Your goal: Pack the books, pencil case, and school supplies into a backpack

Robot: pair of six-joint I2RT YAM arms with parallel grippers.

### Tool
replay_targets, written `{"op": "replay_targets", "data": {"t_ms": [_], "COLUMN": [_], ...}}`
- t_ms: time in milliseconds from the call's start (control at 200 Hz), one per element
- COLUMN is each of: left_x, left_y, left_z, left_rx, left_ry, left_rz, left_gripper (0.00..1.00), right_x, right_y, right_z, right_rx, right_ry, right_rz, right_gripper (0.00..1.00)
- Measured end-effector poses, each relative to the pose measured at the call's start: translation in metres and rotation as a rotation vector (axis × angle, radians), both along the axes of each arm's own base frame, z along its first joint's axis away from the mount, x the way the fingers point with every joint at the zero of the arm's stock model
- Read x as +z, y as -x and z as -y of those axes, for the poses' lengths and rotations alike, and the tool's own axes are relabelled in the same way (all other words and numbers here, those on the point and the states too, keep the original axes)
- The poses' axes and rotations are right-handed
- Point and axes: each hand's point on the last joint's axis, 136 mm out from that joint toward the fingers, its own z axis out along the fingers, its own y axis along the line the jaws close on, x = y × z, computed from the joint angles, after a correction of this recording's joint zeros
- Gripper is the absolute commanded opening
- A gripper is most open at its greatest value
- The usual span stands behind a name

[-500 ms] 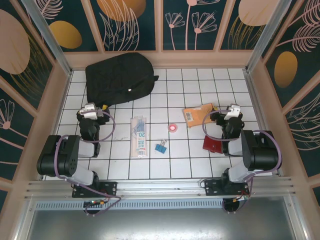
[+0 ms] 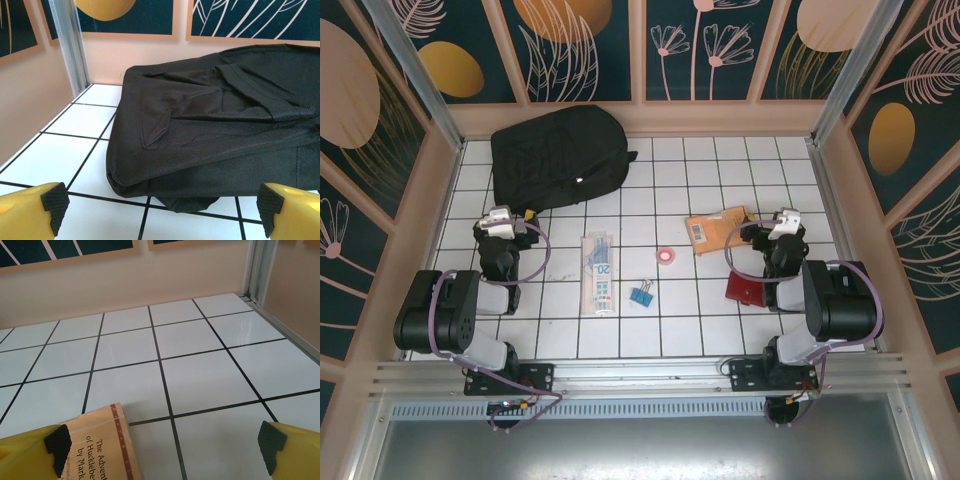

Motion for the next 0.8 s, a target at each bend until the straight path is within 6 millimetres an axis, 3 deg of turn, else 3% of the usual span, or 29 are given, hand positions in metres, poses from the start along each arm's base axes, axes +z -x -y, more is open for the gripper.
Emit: {"op": "replay_targets", "data": {"t_ms": [500, 576, 606, 671, 801], "left_x": [0.000, 0.015, 0.029, 0.070, 0.153], "left_y": [0.001, 0.000, -0.001, 0.002, 0.015], "left_z": [0.003, 0.004, 0.005, 0.011, 0.025], "left_rx": [-0.015, -0.015, -0.011, -0.020, -0.045], "left_ry": [0.001, -0.001, -0.002, 0.001, 0.055], "left_rz": [-0.014, -0.016, 0.006, 0.093, 0.261], "left_gripper": [0.99, 0.99, 0.99, 0.99, 0.99], "right_x": [-0.001, 0.002, 0.011, 0.050, 0.164], "right_y": [-0.001, -0.005, -0.008, -0.015, -0.001], "right_z": [-0.002, -0.009, -0.018, -0.049, -0.140], "right_rx": [0.013, 0.034, 0.054, 0.125, 0.323], "right_ry": [0.004, 0.025, 0.041, 0.076, 0.074], "right_rz": [-0.005, -0.037, -0.039, 0.027, 0.257], "right_gripper": [0.99, 0.99, 0.99, 0.99, 0.99]}}
